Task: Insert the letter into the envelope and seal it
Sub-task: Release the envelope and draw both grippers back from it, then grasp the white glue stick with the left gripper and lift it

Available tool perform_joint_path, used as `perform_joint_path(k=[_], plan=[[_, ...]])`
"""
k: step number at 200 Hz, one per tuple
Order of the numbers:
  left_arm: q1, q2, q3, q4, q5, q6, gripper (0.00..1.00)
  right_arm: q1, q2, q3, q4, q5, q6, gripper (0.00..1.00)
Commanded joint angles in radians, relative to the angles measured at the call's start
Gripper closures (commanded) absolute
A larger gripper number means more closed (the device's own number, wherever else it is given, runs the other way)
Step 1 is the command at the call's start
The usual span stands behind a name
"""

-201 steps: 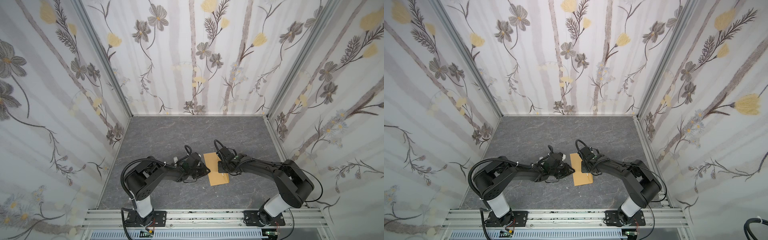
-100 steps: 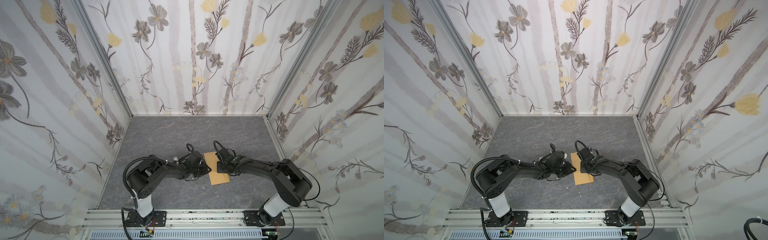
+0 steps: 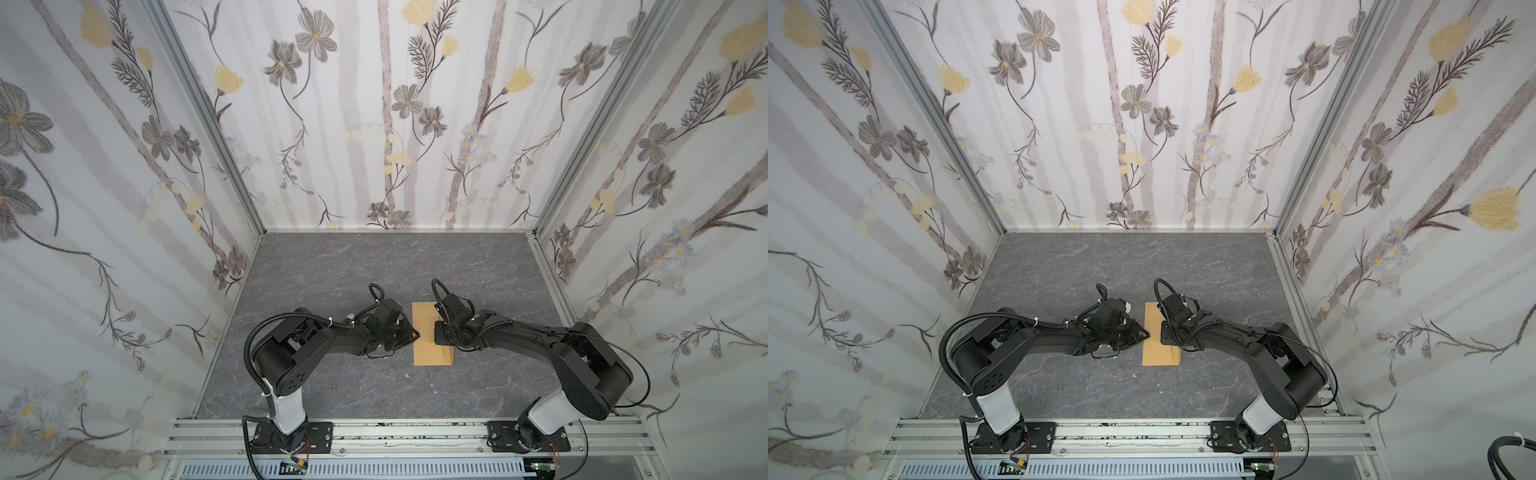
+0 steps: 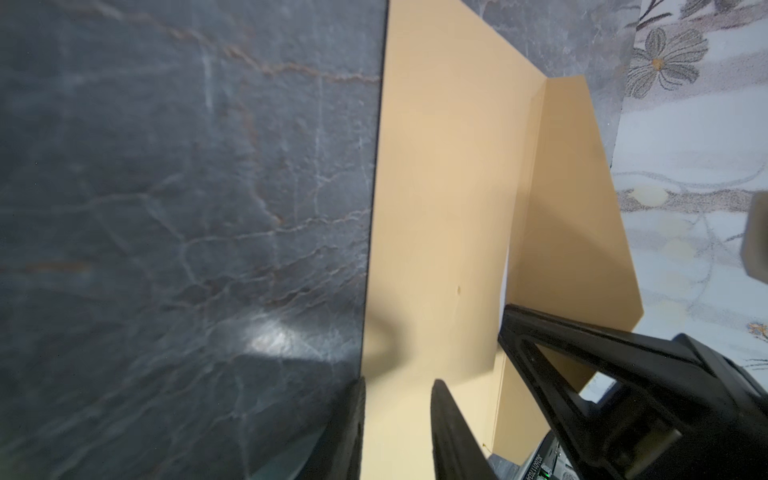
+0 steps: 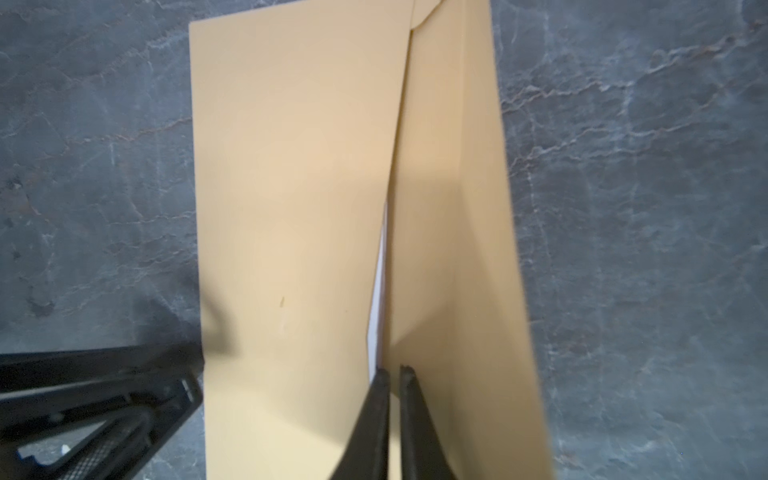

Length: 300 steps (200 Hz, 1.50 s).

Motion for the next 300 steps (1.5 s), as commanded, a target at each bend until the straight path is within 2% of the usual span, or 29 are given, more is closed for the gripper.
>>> perform_joint_path(k=[1, 39, 89, 140, 173, 200, 225, 254, 300], plan=[[0.005, -0.015, -0.011, -0.116, -0.05, 0.021, 0.67, -0.003, -0.027, 0.006, 0.016, -0.01, 0.016, 0.76], [0.019, -0.063, -0.026, -0.123, -0.051, 0.021, 0.65, -0.014, -0.063, 0.008, 0.015, -0.017, 0.016, 0.73], [0.056, -0.115, -0.032, -0.143, -0.055, 0.028, 0.63, -0.028, -0.144, -0.01, 0.044, -0.087, 0.036, 0.73], [0.11, -0.243, -0.009, -0.28, -0.099, 0.086, 0.63, -0.196, -0.305, -0.088, 0.023, -0.11, -0.005, 0.75], [0.186, -0.366, 0.008, -0.486, -0.193, 0.168, 0.62, -0.284, -0.255, -0.137, 0.028, -0.081, -0.063, 0.78], [0.248, -0.438, -0.019, -0.628, -0.269, 0.226, 0.56, -0.286, -0.183, -0.171, 0.073, -0.053, -0.07, 0.81], [0.3, -0.448, -0.057, -0.675, -0.284, 0.247, 0.51, -0.277, -0.144, -0.208, 0.118, -0.062, -0.054, 0.83], [0.312, -0.428, -0.064, -0.696, -0.313, 0.264, 0.48, -0.216, -0.127, -0.215, 0.121, -0.038, -0.028, 0.83], [0.315, -0.348, -0.022, -0.699, -0.331, 0.303, 0.47, -0.168, -0.124, -0.224, 0.139, -0.061, 0.008, 0.83]])
